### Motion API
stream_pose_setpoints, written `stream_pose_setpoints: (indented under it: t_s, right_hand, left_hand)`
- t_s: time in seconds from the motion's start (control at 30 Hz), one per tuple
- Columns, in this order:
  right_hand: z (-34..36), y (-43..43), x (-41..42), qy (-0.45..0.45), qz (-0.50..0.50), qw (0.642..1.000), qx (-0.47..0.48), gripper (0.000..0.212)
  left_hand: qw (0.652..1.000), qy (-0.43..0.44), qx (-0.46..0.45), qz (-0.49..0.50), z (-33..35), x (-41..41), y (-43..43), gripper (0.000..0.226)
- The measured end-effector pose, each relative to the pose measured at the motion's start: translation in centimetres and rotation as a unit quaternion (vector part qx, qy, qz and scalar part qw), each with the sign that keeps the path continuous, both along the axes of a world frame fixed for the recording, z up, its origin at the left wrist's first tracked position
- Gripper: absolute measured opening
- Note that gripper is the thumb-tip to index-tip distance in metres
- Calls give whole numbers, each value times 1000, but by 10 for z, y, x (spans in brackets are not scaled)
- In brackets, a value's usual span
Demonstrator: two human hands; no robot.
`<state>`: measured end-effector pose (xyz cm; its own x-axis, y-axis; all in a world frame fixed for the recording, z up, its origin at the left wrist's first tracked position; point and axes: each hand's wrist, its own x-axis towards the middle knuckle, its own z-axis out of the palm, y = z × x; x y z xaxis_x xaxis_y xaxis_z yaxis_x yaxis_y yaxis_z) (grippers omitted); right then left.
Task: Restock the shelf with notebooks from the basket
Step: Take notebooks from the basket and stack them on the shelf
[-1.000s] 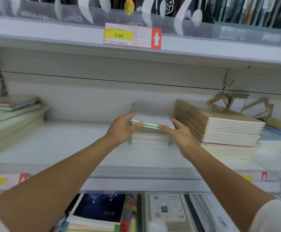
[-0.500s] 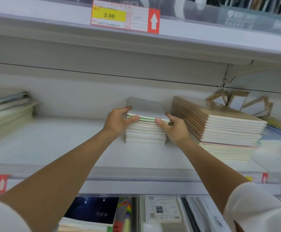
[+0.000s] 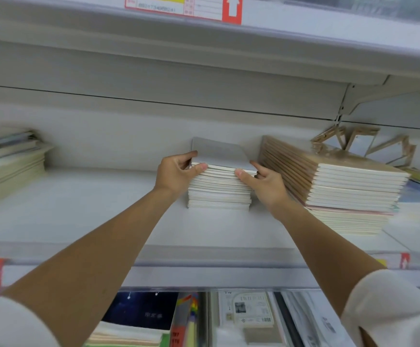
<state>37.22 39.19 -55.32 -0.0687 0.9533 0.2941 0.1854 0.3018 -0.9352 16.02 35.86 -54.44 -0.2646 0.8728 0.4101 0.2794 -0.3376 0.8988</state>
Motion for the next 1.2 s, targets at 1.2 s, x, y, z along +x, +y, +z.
stream_pose_setpoints:
  t_s: [1.2]
  right_hand:
    - [-3,-179,-210,-258,-41,917,301,27]
  left_hand:
    - [951,78,-85,286,-5,-140,-210,33]
